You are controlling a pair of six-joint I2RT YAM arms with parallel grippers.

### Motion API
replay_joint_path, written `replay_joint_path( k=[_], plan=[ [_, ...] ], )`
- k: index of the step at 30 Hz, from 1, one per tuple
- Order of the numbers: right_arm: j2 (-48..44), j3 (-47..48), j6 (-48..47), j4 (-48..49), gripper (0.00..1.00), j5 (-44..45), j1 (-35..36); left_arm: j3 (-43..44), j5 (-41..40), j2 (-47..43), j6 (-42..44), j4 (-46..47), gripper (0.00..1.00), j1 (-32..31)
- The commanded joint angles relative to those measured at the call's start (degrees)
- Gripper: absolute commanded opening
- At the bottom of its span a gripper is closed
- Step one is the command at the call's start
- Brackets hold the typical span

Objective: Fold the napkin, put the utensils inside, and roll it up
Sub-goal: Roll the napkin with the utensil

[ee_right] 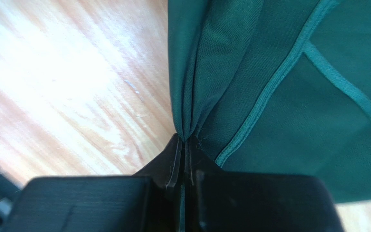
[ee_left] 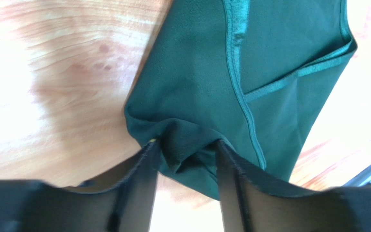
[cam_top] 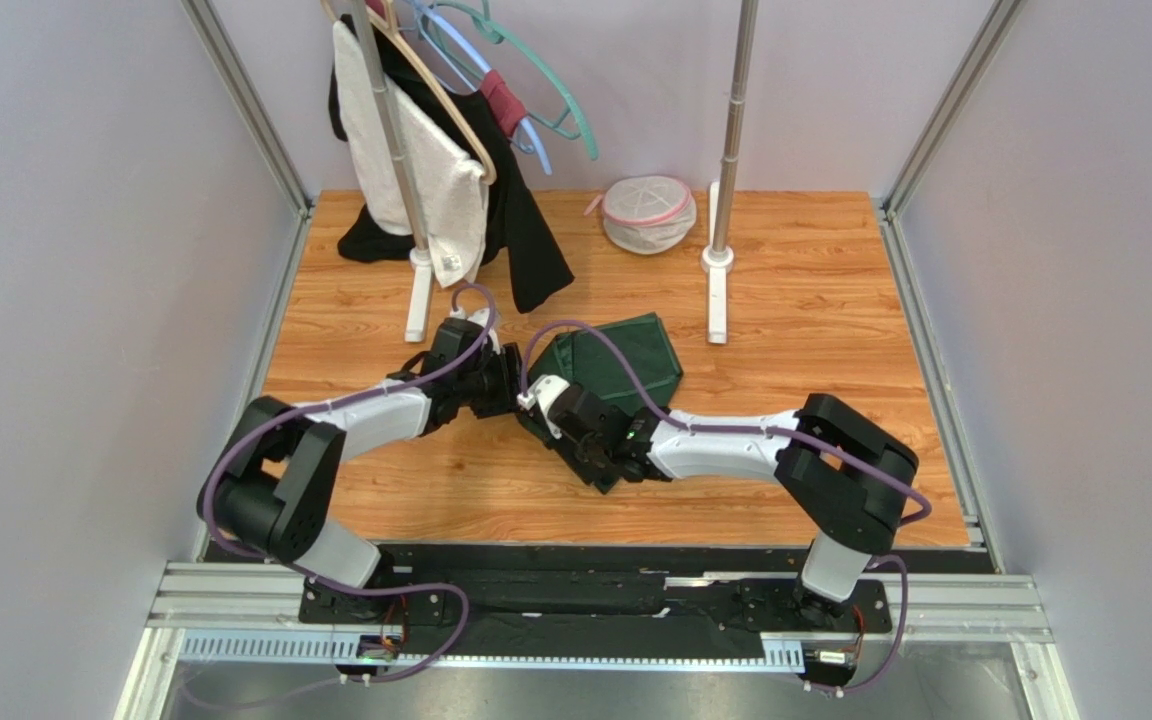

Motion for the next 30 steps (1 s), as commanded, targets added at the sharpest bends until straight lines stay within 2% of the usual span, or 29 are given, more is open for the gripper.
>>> replay_joint_path(
  k=[1,2,8,14,18,22,27,30],
  plan=[
    [-1.96,-2.55,3.68,1.10,0.00,-18.39,-4.11,-1.05,-5.53,-7.55,3.04,-7.27,0.62,0.32],
    [-2.14,-3.16,4.64,1.81,0.00,-22.85,-6.12,-1.40,-6.24,-8.96,3.56,-7.81,0.66,0.32],
    [-0.56,-2.21,6.58,2.61,0.00,-35.44,-12.37,-5.97,-10.38,-19.85,5.84,-9.57,0.72,0.67],
    [2.59,-0.36,9.04,2.51,0.00,-47.04,-17.30,-12.91,-8.36,-26.54,9.54,-1.95,0.72,0.76],
    [5.94,1.31,11.15,2.43,0.00,-53.74,-20.38,-14.33,-2.75,-26.03,12.53,2.90,0.72,0.76],
    [9.28,2.63,13.52,3.21,0.00,-58.57,-23.36,-14.85,-0.98,-25.05,15.52,4.66,0.72,0.76],
    [12.26,3.25,14.85,4.10,0.00,-59.81,-25.30,-17.31,3.23,-26.29,13.86,10.19,0.70,0.76],
    [13.67,3.42,15.29,4.45,0.00,-59.99,-26.09,-17.49,7.35,-23.57,11.66,13.44,0.68,0.67]
  ],
)
